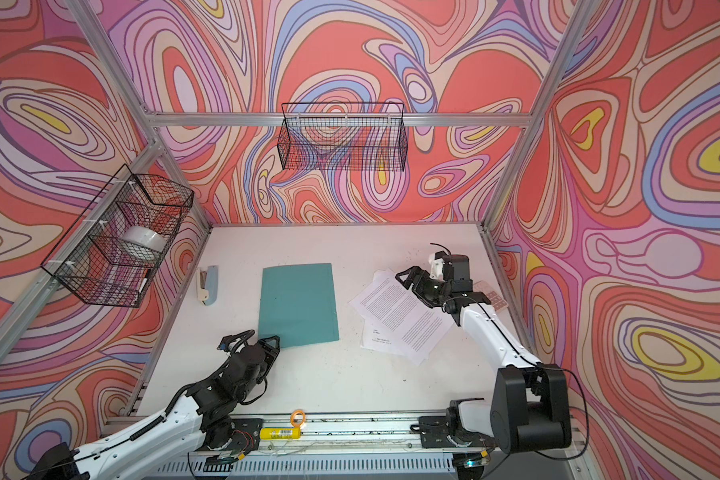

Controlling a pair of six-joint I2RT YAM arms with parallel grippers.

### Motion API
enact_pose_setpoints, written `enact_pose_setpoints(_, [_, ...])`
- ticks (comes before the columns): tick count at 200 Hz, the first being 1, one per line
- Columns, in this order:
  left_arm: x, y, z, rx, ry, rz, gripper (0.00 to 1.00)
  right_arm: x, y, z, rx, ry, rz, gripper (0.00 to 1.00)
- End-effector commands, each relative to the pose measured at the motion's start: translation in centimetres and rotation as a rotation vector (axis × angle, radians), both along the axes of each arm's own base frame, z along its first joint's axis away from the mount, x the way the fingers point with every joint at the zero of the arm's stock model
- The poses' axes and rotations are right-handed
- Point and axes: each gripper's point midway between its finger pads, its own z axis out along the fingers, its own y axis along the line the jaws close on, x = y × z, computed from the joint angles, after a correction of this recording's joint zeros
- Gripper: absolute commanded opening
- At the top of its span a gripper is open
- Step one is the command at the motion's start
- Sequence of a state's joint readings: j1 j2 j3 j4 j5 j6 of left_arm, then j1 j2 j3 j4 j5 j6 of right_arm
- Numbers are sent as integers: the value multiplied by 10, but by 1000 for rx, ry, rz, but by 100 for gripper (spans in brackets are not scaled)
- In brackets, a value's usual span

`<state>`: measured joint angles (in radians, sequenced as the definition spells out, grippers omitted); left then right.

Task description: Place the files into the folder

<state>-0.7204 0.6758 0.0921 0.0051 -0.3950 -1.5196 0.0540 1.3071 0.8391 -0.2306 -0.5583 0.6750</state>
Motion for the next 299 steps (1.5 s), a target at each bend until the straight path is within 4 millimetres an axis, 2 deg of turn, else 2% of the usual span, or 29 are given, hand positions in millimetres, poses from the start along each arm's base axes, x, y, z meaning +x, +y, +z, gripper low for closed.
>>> enact_pose_setpoints(1, [3, 3, -2, 7, -18, 23, 54, 6, 2, 10, 3, -31, 11, 88])
enact_pose_setpoints(67, [0, 3, -12, 6, 11, 25, 54, 8, 2, 14, 0, -40, 7, 88])
enact_pose_setpoints(170, [0, 15, -14, 39, -4, 71, 52, 8, 2, 12, 0, -36, 7, 88])
enact_pose_setpoints(236, [9, 18, -21, 44, -29, 95, 51, 8, 3, 11, 8, -39, 14, 88])
enact_pose_setpoints(272, [20, 12, -18, 55, -43, 87, 51, 7, 6, 10, 26, -38, 20, 88])
enact_pose_setpoints(290, [24, 12, -18, 61, -50, 99, 48, 8, 5, 9, 25, -38, 17, 87])
enact_pose_setpoints(293, [25, 12, -18, 61, -52, 102, 44, 7, 5, 9, 25, -36, 18, 87])
enact_pose_setpoints(299, [26, 13, -19, 62, -53, 112, 42, 7, 6, 9, 24, -35, 18, 87])
